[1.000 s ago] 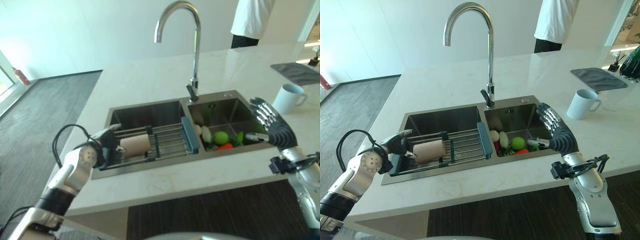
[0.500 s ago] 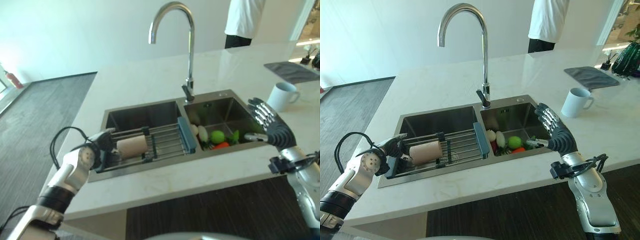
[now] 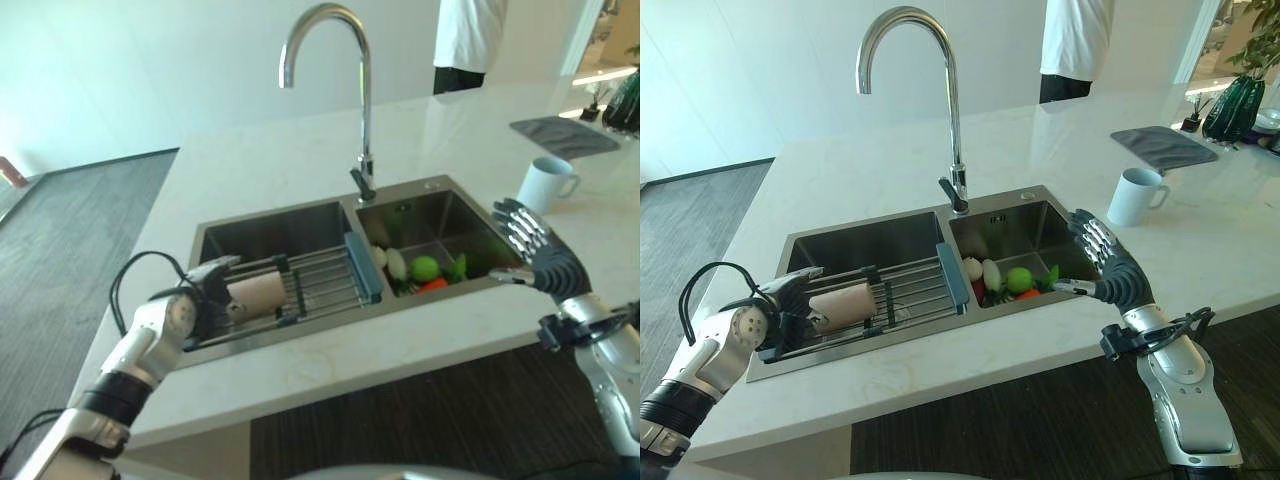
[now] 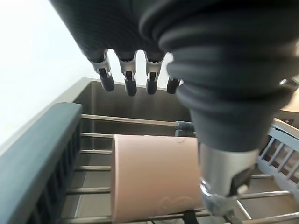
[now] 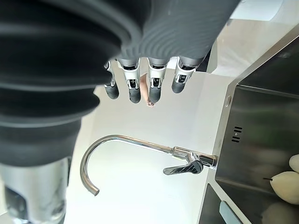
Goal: Place the dishes in the dishwasher.
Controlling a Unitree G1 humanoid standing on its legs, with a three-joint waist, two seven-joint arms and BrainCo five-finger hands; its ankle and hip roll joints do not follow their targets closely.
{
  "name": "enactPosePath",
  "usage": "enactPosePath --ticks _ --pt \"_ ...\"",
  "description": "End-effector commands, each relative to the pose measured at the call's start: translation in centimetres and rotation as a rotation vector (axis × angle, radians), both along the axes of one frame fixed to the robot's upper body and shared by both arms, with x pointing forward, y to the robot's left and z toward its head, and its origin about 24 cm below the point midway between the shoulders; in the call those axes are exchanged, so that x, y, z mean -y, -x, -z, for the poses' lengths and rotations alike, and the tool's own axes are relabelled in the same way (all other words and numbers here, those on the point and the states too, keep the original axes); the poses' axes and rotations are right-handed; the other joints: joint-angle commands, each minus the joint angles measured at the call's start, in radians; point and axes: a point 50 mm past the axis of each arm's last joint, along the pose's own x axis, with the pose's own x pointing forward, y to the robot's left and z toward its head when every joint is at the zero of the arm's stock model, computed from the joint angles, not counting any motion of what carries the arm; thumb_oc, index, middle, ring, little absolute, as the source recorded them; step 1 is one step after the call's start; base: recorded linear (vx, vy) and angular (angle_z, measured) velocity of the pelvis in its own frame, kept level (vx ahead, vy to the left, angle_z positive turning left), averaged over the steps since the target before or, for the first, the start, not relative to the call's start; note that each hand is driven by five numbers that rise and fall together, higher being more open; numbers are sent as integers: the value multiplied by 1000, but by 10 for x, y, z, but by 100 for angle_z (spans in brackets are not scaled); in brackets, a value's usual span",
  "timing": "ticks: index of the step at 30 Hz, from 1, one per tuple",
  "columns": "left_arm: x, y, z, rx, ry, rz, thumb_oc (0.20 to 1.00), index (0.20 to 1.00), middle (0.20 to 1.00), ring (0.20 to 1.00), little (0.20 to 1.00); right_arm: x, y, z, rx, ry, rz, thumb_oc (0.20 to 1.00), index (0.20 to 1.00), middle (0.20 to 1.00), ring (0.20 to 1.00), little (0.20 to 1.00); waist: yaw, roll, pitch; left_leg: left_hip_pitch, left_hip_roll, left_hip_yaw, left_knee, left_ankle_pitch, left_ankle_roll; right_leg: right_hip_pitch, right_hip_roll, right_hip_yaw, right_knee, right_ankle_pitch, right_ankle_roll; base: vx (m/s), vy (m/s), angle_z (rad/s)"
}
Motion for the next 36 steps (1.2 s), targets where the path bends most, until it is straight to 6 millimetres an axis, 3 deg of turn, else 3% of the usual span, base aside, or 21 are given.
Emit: enactPosePath --ticks 1,23,36 --pt "-3 -28 -53 195 -100 31 1000 1000 1000 1000 1000 -5 -8 -30 151 22 -43 1000 1000 1000 1000 1000 -9 -9 20 66 109 -1 7 -55 -30 7 -62 -11 6 -1 61 5 -11 -4" --pt "-20 -28 -18 102 -152 -46 1000 1000 1000 1000 1000 1 -6 -31 127 50 -49 1000 1000 1000 1000 1000 -57 -7 15 87 110 49 7 -60 -24 -7 -54 40 6 7 60 8 -9 -6" --pt "-24 -22 -2 60 -141 -86 1000 1000 1000 1000 1000 4 -5 -31 119 50 -41 1000 1000 1000 1000 1000 -59 -7 15 90 109 51 7 -61 -23 -7 -53 44 6 8 59 4 1 -1"
